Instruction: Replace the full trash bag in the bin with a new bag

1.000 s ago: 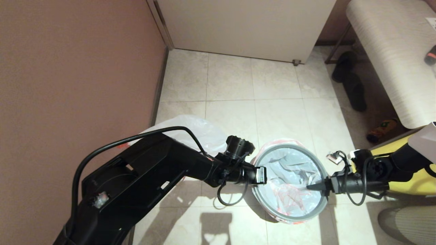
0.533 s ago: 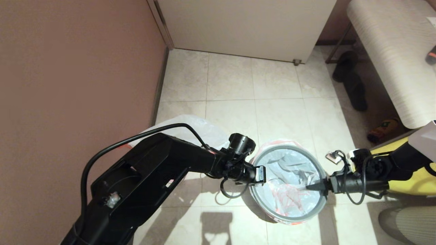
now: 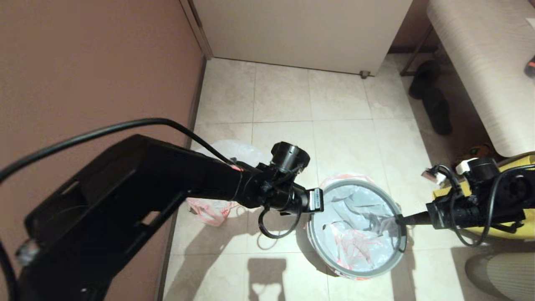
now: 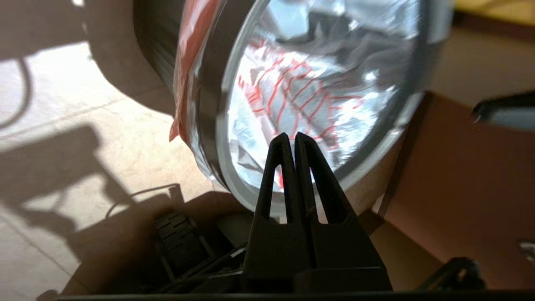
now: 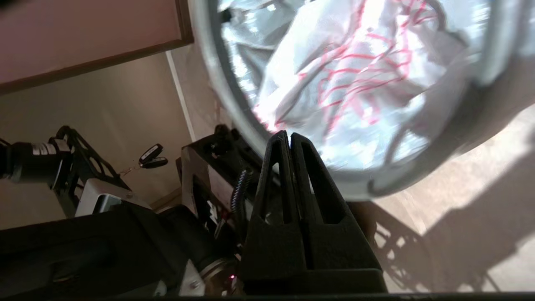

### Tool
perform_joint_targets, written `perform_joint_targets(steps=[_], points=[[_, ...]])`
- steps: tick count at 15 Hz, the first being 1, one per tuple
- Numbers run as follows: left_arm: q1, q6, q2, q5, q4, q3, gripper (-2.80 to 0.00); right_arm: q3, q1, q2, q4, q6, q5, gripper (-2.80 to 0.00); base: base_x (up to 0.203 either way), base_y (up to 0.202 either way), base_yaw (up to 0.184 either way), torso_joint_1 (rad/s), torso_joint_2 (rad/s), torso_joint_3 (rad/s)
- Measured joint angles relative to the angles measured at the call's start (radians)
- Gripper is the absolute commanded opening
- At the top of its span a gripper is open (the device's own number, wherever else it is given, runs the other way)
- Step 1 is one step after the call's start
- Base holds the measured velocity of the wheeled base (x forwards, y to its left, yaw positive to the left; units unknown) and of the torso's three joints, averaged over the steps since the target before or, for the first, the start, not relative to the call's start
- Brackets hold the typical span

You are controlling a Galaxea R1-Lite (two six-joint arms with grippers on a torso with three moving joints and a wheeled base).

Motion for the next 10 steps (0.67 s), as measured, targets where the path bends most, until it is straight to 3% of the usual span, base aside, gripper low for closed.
perform_joint_targets(steps=[6,8,10], points=[[-0.125,0.002,-0.36,0.256,0.194,0.167,-2.8,0.264,0.009,-0.411,0.0,0.055,-0.196,-2.8,0.0,0.0,0.0,0.0,0.0,0.0],[-0.104,0.014,-0.437,0.336,0.204,0.229,-2.8,0.289,0.012,-0.532,0.0,0.058,-0.267,-2.8,0.0,0.0,0.0,0.0,0.0,0.0],[-0.034,0.04,-0.493,0.464,0.204,0.243,-2.8,0.294,0.02,-0.637,-0.001,0.062,-0.37,-2.8,0.0,0.0,0.0,0.0,0.0,0.0]])
